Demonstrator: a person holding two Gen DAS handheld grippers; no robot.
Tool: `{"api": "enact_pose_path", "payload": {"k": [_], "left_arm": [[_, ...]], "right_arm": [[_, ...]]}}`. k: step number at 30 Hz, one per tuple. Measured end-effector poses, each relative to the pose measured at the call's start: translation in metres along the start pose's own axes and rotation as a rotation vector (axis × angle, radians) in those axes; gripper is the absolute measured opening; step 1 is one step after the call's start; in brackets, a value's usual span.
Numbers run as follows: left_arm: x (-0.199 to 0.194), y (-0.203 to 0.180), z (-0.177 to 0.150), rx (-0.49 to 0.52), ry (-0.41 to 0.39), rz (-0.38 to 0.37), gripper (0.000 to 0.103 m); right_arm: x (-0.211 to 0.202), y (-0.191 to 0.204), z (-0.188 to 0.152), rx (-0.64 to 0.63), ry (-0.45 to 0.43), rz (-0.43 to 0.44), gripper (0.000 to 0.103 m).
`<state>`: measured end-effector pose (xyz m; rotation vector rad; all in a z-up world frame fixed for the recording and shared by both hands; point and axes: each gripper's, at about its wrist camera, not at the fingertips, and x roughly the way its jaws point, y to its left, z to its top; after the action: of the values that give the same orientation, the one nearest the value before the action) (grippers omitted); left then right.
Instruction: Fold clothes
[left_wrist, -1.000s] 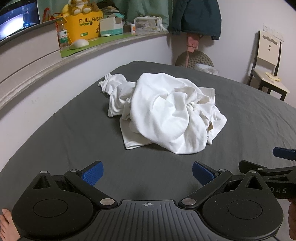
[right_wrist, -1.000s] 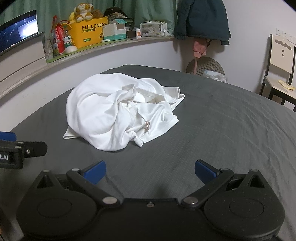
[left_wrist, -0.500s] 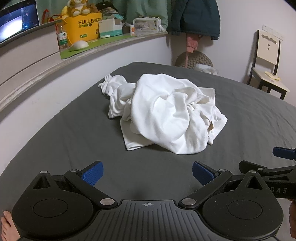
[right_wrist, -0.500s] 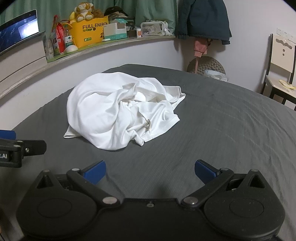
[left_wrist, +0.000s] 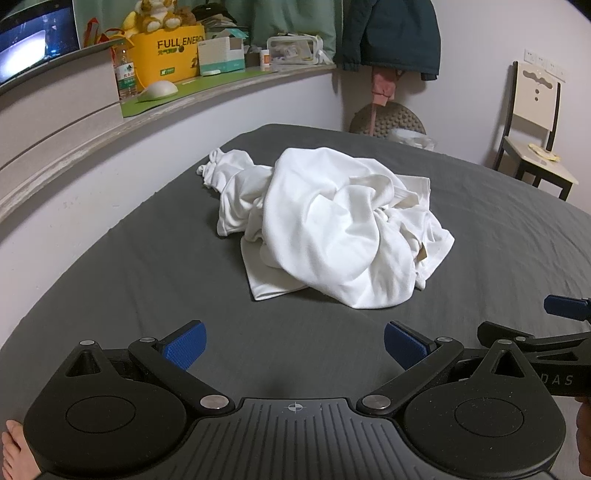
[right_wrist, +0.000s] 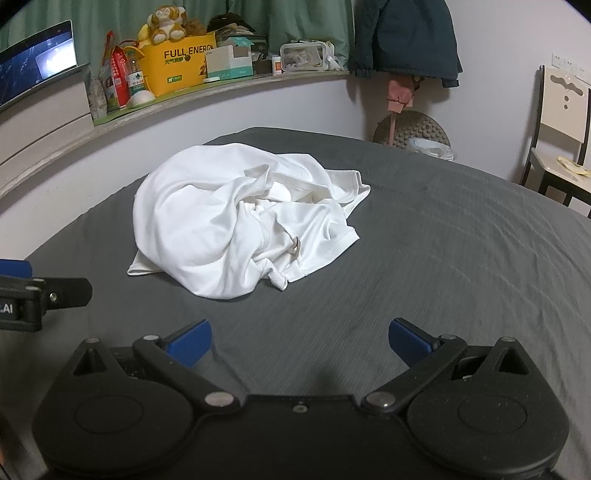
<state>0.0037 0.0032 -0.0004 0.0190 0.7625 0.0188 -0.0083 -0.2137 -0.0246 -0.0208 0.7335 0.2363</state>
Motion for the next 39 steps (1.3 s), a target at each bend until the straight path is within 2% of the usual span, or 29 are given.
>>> {"api": "enact_pose_path", "payload": {"k": [12, 21, 23, 28, 32, 36, 39], "left_arm": [[-0.002, 0.002, 0.003, -0.002, -0.010, 0.004, 0.103], [-0.008, 0.005, 0.007, -0.030, -0.029, -0.053, 0.103], [-0.008, 0.007, 0.007, -0.055, -0.028, -0.046, 0.103], [-0.005, 0.011, 0.008, -0.093, -0.008, -0.035, 0.103], [0.000, 0.012, 0.010, -0.109, 0.046, -0.018, 0.103], [-0.006, 0.017, 0.000, -0.148, -0.029, -0.059, 0.103], [-0.010, 0.022, -0.005, -0.156, -0.061, -0.127, 0.103]], "right_arm": [[-0.001, -0.001, 0.000, 0.004, -0.007, 0.008, 0.103], [-0.005, 0.000, 0.001, -0.013, -0.034, -0.005, 0.103], [-0.004, 0.001, 0.001, -0.016, -0.033, -0.005, 0.103], [-0.005, 0.002, 0.000, -0.025, -0.037, -0.009, 0.103], [-0.006, 0.004, 0.000, -0.030, -0.049, -0.020, 0.103], [-0.009, 0.003, -0.003, -0.030, -0.070, 0.015, 0.103], [-0.011, 0.002, -0.012, -0.048, -0.147, 0.028, 0.103]]}}
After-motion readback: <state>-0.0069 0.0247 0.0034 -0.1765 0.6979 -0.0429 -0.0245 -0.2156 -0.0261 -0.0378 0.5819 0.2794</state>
